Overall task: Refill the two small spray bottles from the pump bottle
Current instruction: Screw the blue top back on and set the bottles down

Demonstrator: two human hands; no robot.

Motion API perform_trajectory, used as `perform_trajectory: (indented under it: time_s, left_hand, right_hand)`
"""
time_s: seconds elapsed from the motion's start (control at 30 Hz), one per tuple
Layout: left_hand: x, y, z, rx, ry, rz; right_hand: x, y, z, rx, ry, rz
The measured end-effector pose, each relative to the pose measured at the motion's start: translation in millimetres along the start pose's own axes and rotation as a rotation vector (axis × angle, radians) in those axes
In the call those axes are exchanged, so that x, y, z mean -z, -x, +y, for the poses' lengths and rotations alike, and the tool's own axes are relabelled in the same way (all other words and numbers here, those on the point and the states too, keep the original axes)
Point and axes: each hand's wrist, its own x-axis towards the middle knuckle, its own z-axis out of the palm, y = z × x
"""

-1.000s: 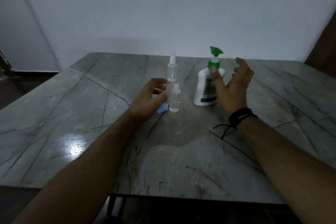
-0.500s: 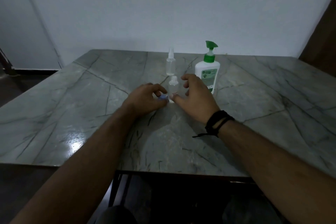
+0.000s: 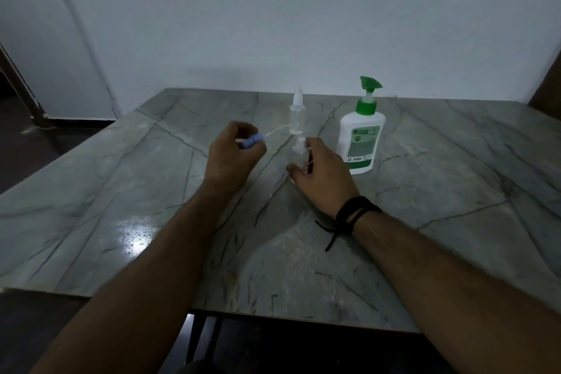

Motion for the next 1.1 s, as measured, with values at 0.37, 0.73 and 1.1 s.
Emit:
perform_trajectory:
  time_s: [0.37,0.73,1.1]
  left_hand:
    - [23.3,-15.7,48.2,0.075,0.567,0.024]
    - [5.6,-9.2,69.4,-0.051,0.356,-0.085]
    - [-6.4,-12.3,58.8,-0.092,0.137,-0.228]
  right_hand:
    - [-2.2,-2.2,9.1,0.027,-0.027,0.023]
    - [-1.0,-0.9,7.1,0.040,-0.031,0.027]
    - [1.2,-1.9,5.0,-0.009,-0.042,0.021]
